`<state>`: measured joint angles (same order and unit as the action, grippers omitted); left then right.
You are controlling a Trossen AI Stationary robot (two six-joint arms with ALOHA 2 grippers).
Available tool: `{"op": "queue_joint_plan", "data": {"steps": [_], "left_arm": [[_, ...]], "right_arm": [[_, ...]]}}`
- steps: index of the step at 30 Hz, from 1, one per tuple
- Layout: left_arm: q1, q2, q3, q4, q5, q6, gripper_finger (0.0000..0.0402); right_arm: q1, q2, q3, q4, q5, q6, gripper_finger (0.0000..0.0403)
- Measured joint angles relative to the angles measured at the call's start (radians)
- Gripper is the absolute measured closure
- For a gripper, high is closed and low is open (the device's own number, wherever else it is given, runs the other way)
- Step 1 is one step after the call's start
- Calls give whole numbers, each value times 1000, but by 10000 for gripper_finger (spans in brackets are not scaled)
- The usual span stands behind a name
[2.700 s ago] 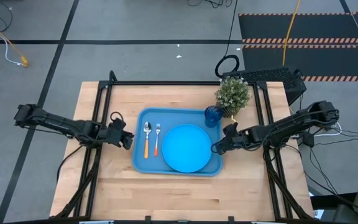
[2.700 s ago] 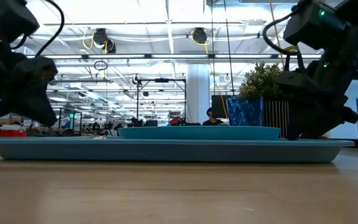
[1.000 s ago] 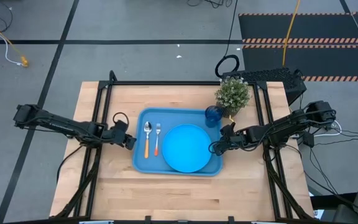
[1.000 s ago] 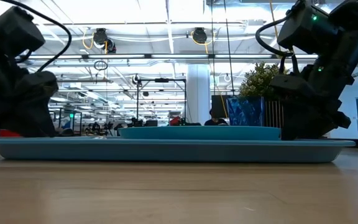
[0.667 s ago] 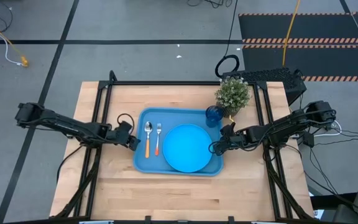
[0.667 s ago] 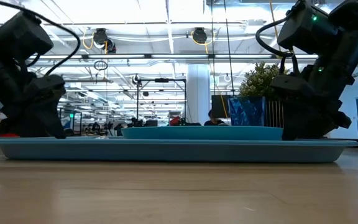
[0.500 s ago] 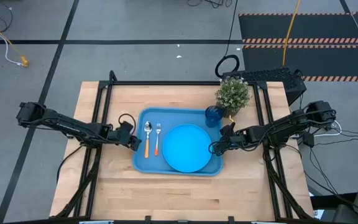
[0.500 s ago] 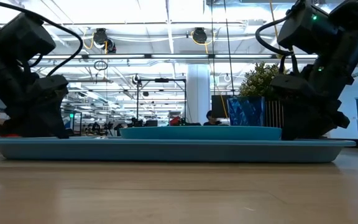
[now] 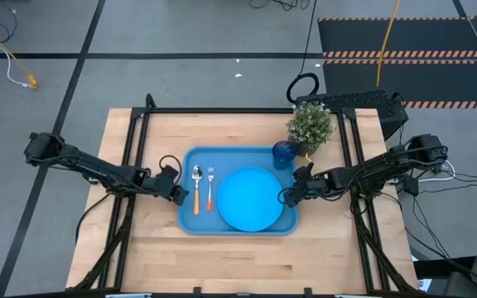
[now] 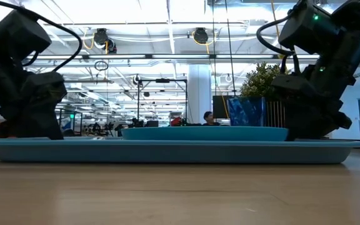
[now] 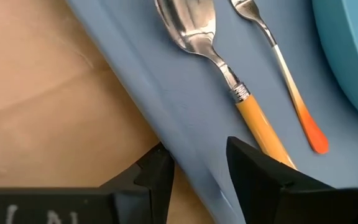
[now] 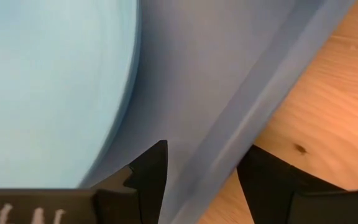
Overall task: Pick and place plate/cup/fork/spoon on tray
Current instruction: Adjust the blue tray
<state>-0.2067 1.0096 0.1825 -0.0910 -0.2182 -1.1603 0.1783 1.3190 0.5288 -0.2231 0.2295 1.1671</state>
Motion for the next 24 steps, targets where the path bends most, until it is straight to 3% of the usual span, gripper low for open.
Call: {"op": "queue_joint_plan", "data": {"steps": [24], "left_arm": [[-64,-16,2,-38,18,-24,254]], "right_arm": [[60,1,-1,54,7,52,229]]}}
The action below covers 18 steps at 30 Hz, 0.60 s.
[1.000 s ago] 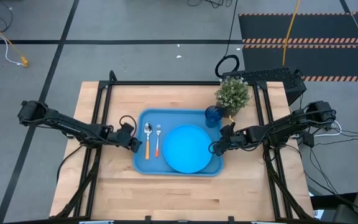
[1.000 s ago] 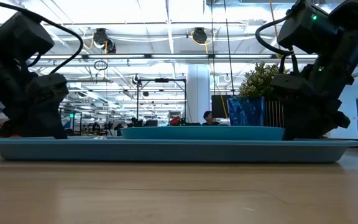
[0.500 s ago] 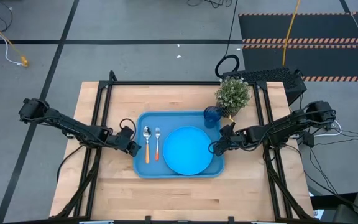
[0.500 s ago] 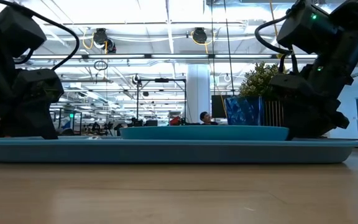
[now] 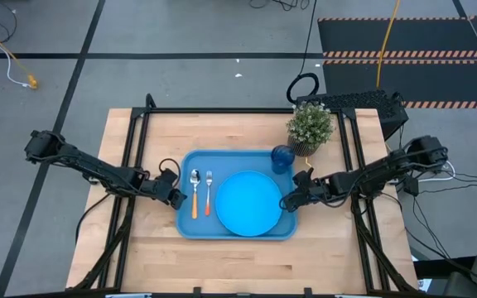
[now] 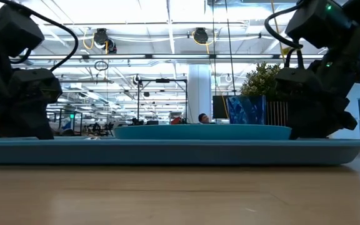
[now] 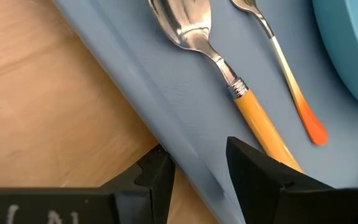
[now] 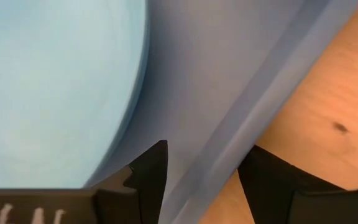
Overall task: Pick and place plate/cup/fork/spoon on tray
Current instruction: Adjust the blue tray
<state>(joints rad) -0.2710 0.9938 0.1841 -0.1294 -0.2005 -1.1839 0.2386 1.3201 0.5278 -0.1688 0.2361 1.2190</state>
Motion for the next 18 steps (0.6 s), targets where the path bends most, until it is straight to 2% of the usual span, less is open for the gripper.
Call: {"op": "queue_joint_plan", "data": {"steps": [9,18], "left_arm": [[-1,-20,-2,-14,5,3,254],[-1,-20,-2,-12,1,-3,254]], "right_arm": [[-1,0,0,16,24,-5,229],[0,66,5,30,22,-3,229]]}}
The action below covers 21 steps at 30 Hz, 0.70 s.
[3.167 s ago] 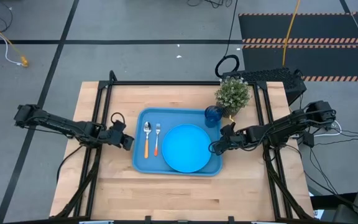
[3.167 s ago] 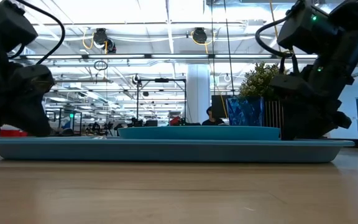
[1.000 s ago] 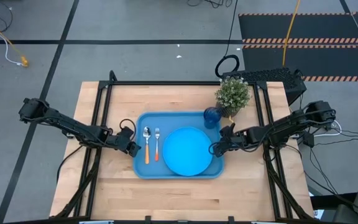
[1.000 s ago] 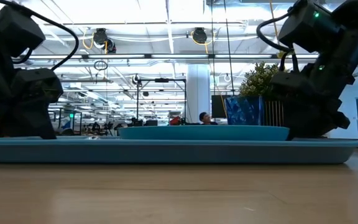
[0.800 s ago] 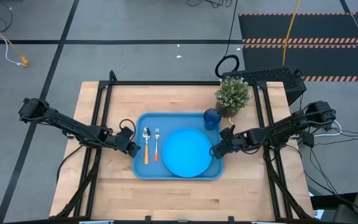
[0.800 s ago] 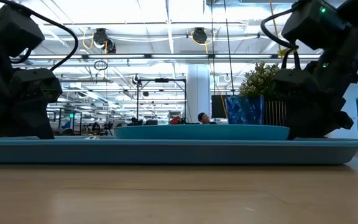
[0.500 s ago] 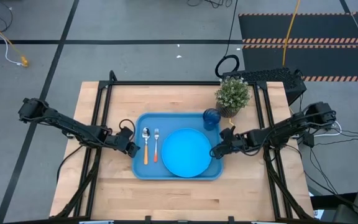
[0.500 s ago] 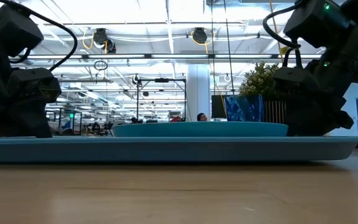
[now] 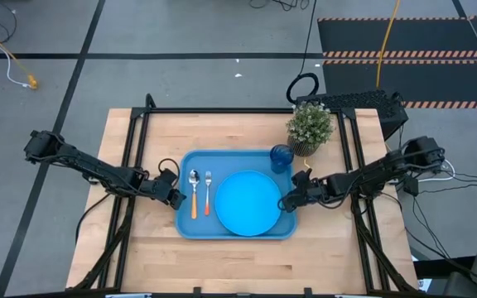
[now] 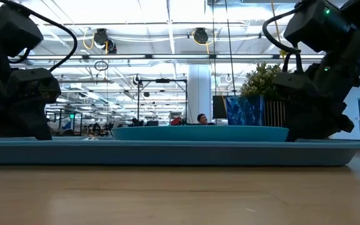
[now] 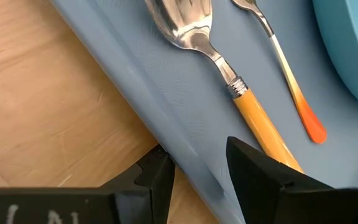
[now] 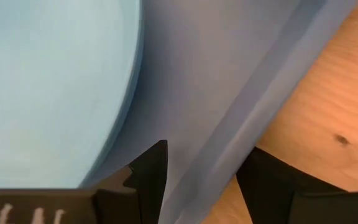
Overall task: Pick and place plate/cup/fork/spoon on tray
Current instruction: Adjust the blue tray
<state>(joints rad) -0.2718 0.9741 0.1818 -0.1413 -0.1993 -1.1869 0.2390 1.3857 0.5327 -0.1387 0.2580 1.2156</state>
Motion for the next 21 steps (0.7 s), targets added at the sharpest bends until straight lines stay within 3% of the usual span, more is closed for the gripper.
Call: {"op": "queue_joint_plan", "data": {"steps": [21], "left_arm": [[1,0,0,-3,13,20,254]], "right_arm": [[24,-21,0,-26,-17,10,229]]}}
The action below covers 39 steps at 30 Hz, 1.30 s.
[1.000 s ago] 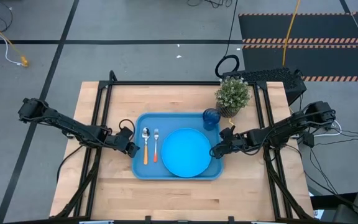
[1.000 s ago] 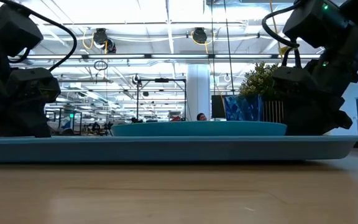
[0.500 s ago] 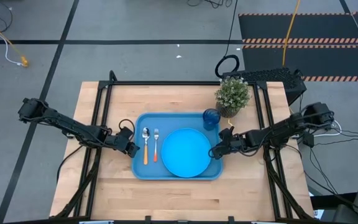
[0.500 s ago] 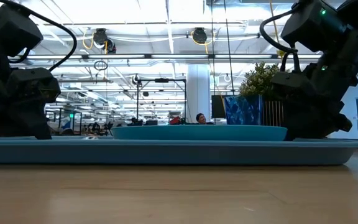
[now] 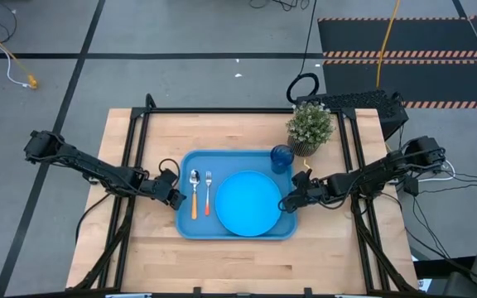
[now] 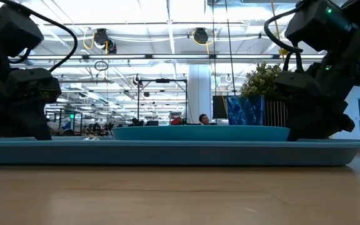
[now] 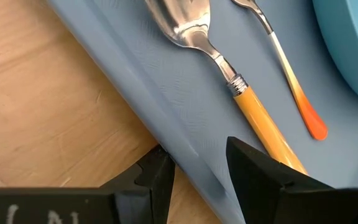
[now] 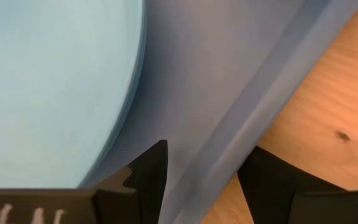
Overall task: Pick and place plate/cup/fork/spoon on tray
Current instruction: Adjust the blue tray
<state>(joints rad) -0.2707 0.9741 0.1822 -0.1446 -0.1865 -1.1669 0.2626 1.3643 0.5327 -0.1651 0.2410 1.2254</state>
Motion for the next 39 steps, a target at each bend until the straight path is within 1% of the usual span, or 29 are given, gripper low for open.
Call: {"op": "queue_joint_plan", "data": {"steps": [4,8,18,22,26,33,39], "left_arm": [[0,0,1,-6,7,-6,254],[0,0,3,-25,13,-17,254],[0,-1,3,-43,18,-15,251],[0,-1,4,-67,26,1,232],[0,-1,5,-68,33,6,207],[0,-1,29,-96,54,46,176],[-1,0,75,-216,68,58,166]], "right_arm": [[1,0,1,-15,-8,-8,228],[1,0,2,-23,-12,-12,214],[2,-3,3,-28,-36,-37,148],[2,-18,2,-38,-45,-44,126],[2,-39,0,-66,-55,-45,112],[2,-64,-1,-120,-53,-45,105],[2,-64,-2,-124,-59,-58,105]]}}
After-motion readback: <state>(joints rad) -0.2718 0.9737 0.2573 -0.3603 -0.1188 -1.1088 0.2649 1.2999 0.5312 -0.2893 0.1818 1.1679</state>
